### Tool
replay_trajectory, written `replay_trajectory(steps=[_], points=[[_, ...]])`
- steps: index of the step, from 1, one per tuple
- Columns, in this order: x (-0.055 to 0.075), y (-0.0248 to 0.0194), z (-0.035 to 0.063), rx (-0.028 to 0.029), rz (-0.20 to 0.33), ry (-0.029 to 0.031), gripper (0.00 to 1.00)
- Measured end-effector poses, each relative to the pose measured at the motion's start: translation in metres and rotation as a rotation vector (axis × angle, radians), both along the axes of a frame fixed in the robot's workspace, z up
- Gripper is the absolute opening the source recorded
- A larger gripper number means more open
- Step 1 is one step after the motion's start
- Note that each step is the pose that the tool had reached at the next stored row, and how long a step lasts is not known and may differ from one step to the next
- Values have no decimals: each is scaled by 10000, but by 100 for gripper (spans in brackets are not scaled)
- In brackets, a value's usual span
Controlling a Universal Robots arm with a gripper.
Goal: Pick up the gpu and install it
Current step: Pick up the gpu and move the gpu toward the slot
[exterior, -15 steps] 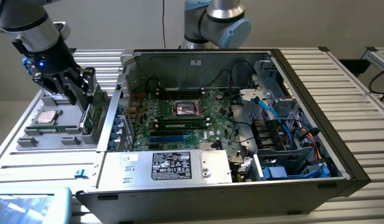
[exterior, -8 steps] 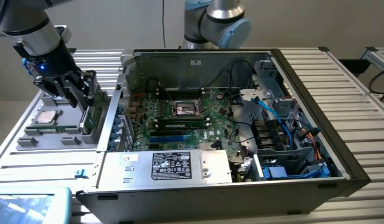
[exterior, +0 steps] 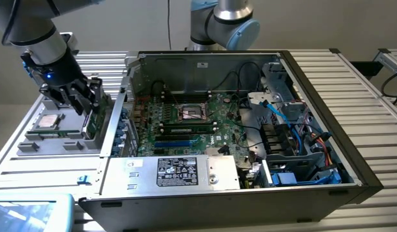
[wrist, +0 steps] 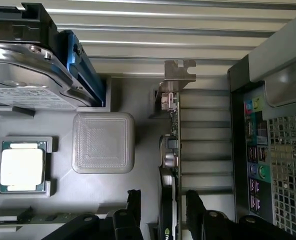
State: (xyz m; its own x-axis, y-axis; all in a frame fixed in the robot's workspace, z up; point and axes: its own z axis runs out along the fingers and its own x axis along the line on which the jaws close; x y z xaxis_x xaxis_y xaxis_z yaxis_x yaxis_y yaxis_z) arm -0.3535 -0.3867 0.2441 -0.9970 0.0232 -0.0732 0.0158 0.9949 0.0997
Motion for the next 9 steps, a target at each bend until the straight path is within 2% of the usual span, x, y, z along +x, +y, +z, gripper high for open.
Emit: replay_trajectory(steps=[9], points=[[15,0,-126,0,-37,0,49]])
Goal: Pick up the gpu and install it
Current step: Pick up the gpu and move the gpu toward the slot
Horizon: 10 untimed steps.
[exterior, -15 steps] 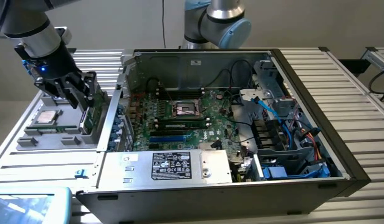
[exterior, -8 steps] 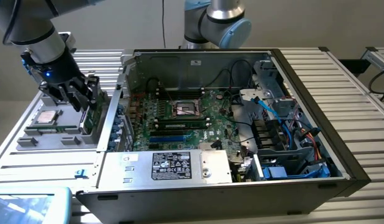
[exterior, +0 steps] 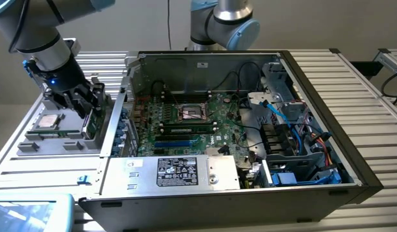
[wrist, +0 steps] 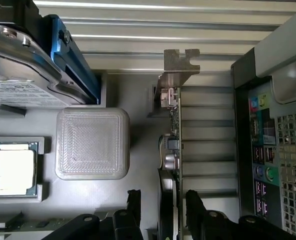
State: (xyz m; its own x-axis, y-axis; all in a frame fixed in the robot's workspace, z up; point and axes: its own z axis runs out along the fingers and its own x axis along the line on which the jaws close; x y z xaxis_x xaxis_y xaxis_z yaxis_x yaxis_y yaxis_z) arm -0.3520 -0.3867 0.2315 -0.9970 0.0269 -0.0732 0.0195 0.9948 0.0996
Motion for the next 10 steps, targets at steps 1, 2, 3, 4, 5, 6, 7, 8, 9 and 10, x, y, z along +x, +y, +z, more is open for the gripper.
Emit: replay_trajectory(steps=[1,2,3,4,5,6,7,8,9,10], points=[[2,0,-7,0,-5,-1,49],[3,1,-14,0,-10,0,49],[5,0,-21,0,-15,0,49],[7,1,-26,0,-19,0,49],[8,1,-31,0,-23,0,49],[10,1,-37,0,-27,0,49],[11,1,-42,0,-31,0,49],[13,1,-47,0,-35,0,49],[15,2,-52,0,-39,0,49],[16,3,-57,-1,-43,1,49]])
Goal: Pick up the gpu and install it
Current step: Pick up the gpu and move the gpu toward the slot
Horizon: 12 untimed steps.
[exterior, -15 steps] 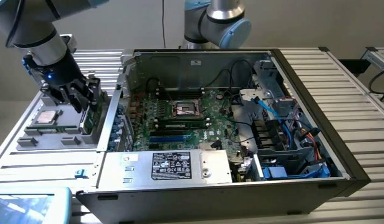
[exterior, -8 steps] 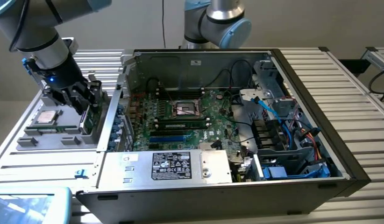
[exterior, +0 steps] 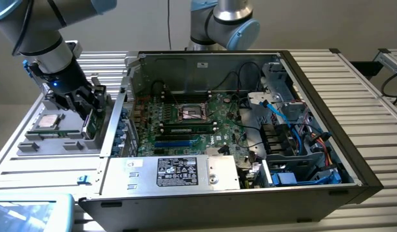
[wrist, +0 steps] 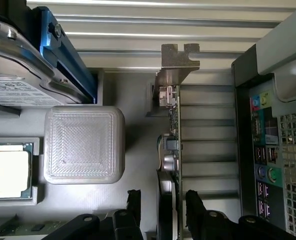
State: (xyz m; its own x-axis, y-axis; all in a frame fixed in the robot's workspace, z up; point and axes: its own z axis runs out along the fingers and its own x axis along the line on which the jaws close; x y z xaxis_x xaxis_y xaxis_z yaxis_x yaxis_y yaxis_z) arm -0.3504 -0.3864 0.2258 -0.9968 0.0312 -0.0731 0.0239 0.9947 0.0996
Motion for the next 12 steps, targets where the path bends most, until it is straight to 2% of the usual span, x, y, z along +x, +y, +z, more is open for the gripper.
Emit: replay_trajectory(steps=[11,12], points=[[1,24,-25,0,-47,0,47],[1,24,-25,0,-47,-1,35]])
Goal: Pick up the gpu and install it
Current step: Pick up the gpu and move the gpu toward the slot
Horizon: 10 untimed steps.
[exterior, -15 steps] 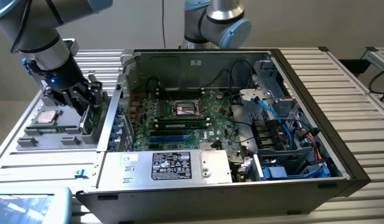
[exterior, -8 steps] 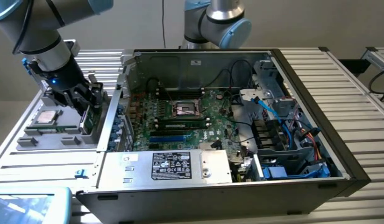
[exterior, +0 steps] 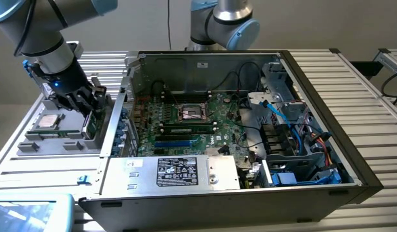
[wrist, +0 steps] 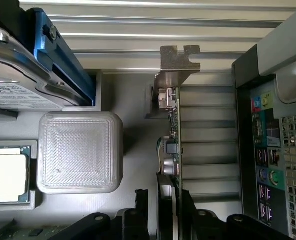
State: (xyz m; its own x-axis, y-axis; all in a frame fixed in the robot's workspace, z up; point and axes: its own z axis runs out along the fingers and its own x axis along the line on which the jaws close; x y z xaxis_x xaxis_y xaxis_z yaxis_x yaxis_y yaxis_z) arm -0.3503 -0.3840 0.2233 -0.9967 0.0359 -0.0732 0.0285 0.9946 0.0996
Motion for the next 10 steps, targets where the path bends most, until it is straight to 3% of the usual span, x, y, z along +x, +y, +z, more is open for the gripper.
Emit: replay_trajectory(steps=[3,8,10], points=[[0,0,0,-1,1,4,28],[-1,0,8,4,-1,78,28],[0,0,86,1,-1,86,28]])
